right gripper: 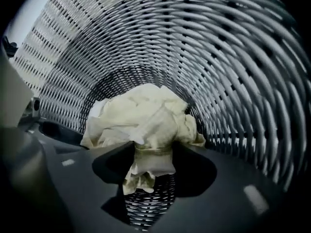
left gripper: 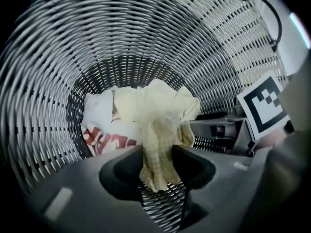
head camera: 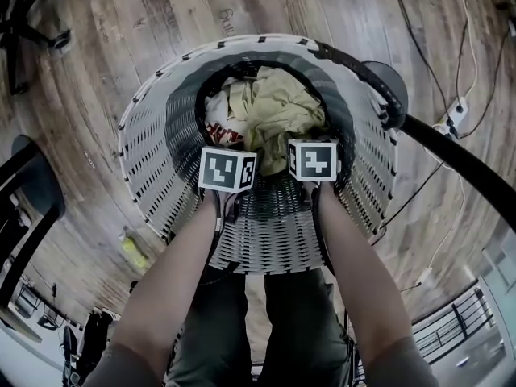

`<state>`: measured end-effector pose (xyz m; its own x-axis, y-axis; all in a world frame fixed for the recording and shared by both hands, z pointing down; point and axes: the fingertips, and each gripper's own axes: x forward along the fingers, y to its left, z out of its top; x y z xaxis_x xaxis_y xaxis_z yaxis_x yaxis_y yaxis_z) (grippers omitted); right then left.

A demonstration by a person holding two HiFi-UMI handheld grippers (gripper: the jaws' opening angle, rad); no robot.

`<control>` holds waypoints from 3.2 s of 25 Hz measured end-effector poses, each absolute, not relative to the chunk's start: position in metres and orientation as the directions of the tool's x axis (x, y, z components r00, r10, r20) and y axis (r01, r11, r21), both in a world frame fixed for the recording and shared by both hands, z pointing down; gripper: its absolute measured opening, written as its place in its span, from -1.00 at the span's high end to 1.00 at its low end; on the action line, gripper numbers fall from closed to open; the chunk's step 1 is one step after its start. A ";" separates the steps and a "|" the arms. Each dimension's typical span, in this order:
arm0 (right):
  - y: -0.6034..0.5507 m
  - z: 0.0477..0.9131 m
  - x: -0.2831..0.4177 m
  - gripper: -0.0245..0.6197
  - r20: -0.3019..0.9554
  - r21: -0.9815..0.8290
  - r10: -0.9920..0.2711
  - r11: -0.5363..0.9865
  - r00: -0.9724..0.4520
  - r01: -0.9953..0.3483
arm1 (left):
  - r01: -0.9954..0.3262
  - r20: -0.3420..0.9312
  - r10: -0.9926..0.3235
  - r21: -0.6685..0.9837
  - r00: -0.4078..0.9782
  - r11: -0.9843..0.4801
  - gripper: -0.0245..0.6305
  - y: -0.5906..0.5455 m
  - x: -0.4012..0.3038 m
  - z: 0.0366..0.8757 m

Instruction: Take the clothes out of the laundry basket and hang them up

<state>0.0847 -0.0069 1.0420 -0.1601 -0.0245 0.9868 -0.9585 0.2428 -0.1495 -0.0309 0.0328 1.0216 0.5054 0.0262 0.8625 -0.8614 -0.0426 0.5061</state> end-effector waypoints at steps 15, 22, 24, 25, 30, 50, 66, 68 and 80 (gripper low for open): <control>-0.008 0.984 0.094 0.78 0.965 -0.238 -0.097 0.068 -0.244 -0.969 | -0.862 0.860 -0.052 0.508 0.507 -0.008 0.82 0.022 -0.038 0.985; -0.013 0.906 0.103 0.78 0.941 -0.275 -0.212 -0.023 -0.264 -0.961 | -0.877 0.868 -0.120 0.476 0.481 -0.073 0.83 -0.004 -0.068 0.916; -0.011 0.882 0.101 0.78 0.928 -0.308 -0.236 -0.059 -0.287 -0.949 | -0.881 0.869 -0.141 0.469 0.474 -0.068 0.83 -0.007 -0.078 0.894; -0.009 0.869 0.100 0.78 0.923 -0.319 -0.248 -0.069 -0.293 -0.945 | -0.882 0.870 -0.148 0.466 0.471 -0.069 0.83 -0.007 -0.082 0.883; -0.014 0.794 0.089 0.78 0.886 -0.368 -0.330 -0.077 -0.325 -0.926 | -0.885 0.866 -0.182 0.456 0.465 -0.091 0.83 -0.012 -0.096 0.820; -0.012 0.476 0.074 0.79 0.716 -0.399 -0.583 0.109 -0.384 -0.910 | -0.842 0.795 -0.299 0.443 0.527 -0.307 0.83 -0.012 -0.113 0.527; -0.024 0.249 0.093 0.78 0.470 -0.420 -0.715 0.334 -0.517 -0.844 | -0.808 0.608 -0.532 0.428 0.589 -0.405 0.83 -0.056 -0.103 0.304; -0.023 0.222 0.093 0.78 0.433 -0.421 -0.730 0.355 -0.528 -0.835 | -0.795 0.576 -0.548 0.426 0.607 -0.433 0.83 -0.059 -0.099 0.277; -0.003 0.118 0.100 0.78 0.262 -0.385 -0.776 0.461 -0.574 -0.800 | -0.741 0.398 -0.627 0.416 0.670 -0.527 0.84 -0.062 -0.092 0.161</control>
